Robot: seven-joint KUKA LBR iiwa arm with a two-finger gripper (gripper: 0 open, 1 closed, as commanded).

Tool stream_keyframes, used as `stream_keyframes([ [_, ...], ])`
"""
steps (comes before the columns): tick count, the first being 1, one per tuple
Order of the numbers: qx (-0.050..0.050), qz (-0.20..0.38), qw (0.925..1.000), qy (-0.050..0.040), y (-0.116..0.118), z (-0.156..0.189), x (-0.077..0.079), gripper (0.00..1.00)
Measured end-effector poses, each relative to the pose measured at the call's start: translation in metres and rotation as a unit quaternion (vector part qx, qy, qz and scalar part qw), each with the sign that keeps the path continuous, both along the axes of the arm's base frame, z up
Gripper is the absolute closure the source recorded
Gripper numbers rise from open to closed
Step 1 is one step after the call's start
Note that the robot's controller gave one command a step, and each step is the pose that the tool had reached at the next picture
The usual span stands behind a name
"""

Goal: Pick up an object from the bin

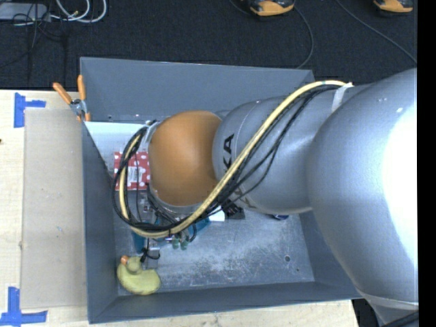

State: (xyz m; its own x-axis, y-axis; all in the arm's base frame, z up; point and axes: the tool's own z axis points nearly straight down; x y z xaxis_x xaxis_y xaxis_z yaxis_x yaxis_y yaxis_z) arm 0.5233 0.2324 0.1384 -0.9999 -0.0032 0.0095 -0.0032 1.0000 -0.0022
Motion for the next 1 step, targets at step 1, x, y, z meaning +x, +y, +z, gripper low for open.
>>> stream_keyframes([
  [1,0.001,-0.002,1.0,-0.0033,-0.001,0.0045,0.0021,0.0],
])
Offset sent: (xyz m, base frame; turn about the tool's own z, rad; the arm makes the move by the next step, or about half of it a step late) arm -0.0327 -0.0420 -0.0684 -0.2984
